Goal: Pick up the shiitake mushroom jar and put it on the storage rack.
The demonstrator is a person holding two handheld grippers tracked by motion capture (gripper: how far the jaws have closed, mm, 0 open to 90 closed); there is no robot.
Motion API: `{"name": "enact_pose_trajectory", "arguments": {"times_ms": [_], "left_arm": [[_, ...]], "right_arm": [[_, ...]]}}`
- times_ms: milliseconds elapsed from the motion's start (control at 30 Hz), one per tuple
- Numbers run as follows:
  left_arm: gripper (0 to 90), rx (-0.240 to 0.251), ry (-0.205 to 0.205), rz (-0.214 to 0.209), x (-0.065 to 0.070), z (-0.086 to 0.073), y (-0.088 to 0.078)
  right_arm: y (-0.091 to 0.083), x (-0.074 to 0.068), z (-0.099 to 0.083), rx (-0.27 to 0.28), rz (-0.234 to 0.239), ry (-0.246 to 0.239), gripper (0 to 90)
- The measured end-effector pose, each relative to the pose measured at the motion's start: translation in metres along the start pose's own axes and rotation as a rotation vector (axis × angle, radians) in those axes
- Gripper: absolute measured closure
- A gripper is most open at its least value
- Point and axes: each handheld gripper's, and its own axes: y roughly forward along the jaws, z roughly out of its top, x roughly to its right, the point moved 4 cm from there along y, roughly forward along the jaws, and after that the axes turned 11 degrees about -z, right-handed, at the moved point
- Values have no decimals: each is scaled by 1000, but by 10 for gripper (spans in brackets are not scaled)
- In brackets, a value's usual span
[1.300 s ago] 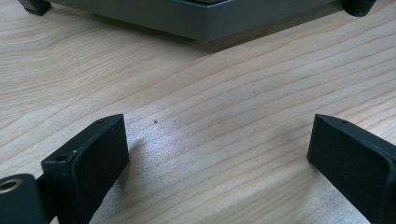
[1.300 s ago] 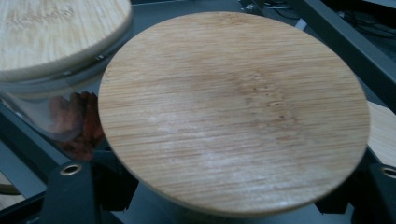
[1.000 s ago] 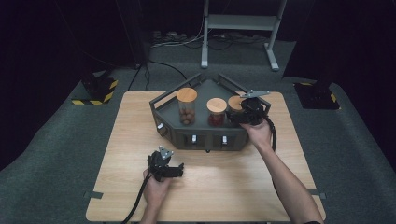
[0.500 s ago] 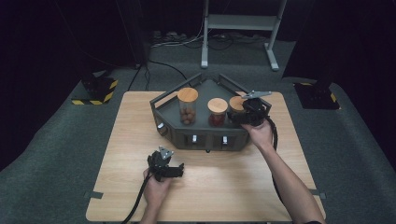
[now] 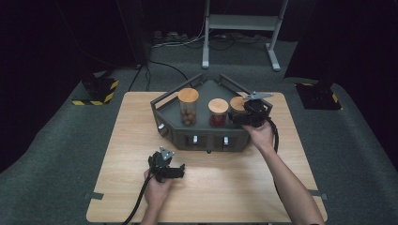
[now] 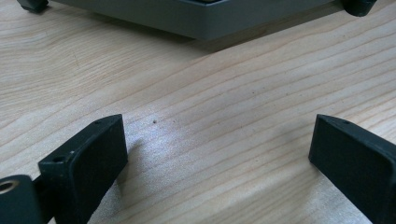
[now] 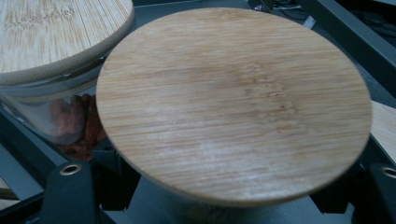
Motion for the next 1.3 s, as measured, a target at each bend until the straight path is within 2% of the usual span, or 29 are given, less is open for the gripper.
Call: {"name": "enact_pose_trajectory", "arguments": {"times_ms": [400,600,800,1300], "left_arm": [[44,0,0,0,0,0,0],[44,0,0,0,0,0,0],[41,-1,1,-1,0,0,1],[41,4,-1,-1,0,0,1]], "right_arm": [[1,-1,2,-4,-8,2,240],[1,1,2,3,-29,9,163],[-4,0,2,0,-35,-10,127],[-11,3,-3,10,-29,7,114]]}}
